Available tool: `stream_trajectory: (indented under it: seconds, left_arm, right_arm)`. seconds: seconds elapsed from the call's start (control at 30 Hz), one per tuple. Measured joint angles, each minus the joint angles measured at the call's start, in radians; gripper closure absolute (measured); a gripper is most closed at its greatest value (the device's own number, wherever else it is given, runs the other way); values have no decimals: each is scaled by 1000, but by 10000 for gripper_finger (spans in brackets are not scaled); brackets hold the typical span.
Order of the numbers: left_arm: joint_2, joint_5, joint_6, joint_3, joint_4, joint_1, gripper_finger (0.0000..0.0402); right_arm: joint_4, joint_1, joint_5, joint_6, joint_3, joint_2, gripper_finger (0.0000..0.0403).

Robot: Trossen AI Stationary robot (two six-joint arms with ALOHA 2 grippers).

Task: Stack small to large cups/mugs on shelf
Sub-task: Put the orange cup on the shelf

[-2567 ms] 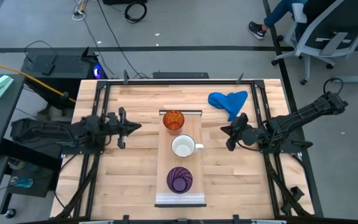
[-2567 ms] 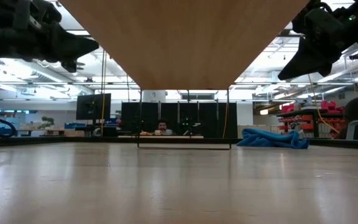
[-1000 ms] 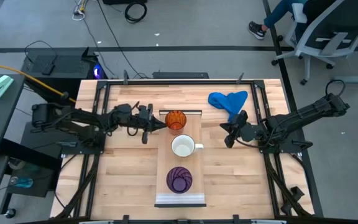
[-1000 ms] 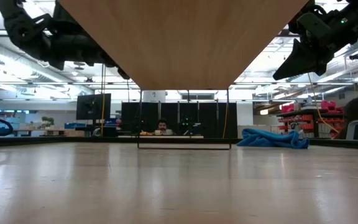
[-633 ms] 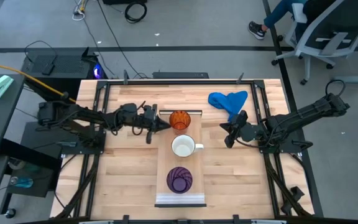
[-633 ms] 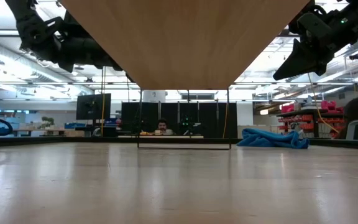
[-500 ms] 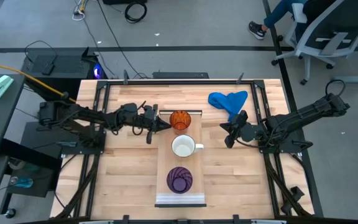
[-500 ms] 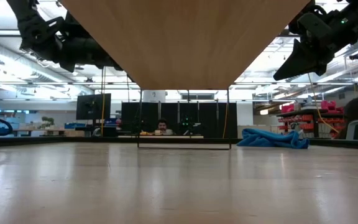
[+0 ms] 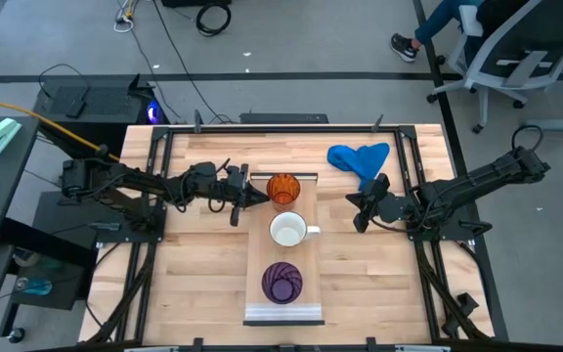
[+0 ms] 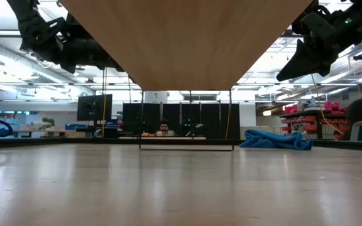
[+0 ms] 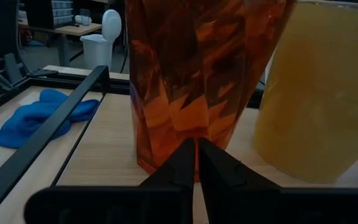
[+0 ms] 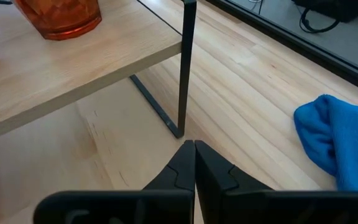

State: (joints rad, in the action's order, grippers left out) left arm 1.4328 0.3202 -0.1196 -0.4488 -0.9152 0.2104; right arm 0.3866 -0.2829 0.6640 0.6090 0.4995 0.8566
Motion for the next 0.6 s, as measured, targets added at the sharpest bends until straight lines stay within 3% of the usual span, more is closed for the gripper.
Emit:
stream_trajectory:
  seconds: [0.23, 0.6]
  left_arm:
    - [0, 0, -1, 0, 0, 0, 396]
    - [0, 2, -7, 0, -1, 0, 377]
  right_arm:
    - [0, 0, 0, 0, 0, 0, 393]
    - [0, 0, 0, 0, 0, 0, 393]
